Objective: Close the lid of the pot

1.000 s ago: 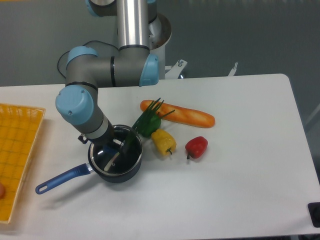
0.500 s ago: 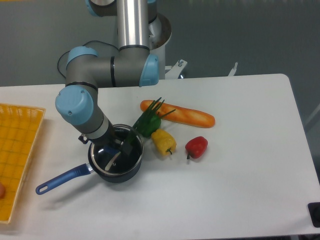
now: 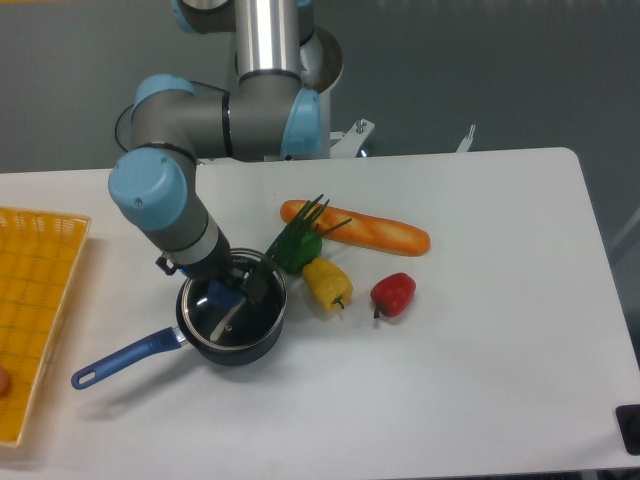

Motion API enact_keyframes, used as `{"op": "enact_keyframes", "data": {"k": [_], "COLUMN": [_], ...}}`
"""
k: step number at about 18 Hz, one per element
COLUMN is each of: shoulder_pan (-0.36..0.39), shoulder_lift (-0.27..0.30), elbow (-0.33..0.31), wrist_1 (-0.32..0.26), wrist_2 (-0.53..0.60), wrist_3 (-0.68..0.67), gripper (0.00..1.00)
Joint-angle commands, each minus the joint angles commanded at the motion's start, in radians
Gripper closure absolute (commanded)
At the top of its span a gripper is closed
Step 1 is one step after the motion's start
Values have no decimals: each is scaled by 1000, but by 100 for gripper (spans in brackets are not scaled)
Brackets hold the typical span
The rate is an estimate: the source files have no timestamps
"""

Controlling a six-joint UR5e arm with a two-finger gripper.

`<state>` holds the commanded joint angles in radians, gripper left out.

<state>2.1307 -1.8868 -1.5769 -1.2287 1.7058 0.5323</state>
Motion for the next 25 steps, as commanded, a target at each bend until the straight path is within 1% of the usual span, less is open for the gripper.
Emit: {"op": "enact_keyframes", "data": {"k": [2,4,6,10,12,15,17,20,22,23,25], "shoulder_pan": [24,58,107,225,287,351,403,452,500,521,557], "shoulder_lift": [31,35,60,104,113,112,104,94,91,86,78], "elbow": [-5,-8,-9,-21,-23,-23,-6,0,0,0,0], "wrist_1": [0,0,-5,-9,-9,1,3,18,41,47,48], "wrist_2": [-6,-23,-23,-23,-23,-20,-23,-38,-107,-124,-124], "wrist_3": [8,20,53,162,193,199,233,400,506,561,687], "gripper": [0,0,0,0,0,0,0,0,0,0,0]}}
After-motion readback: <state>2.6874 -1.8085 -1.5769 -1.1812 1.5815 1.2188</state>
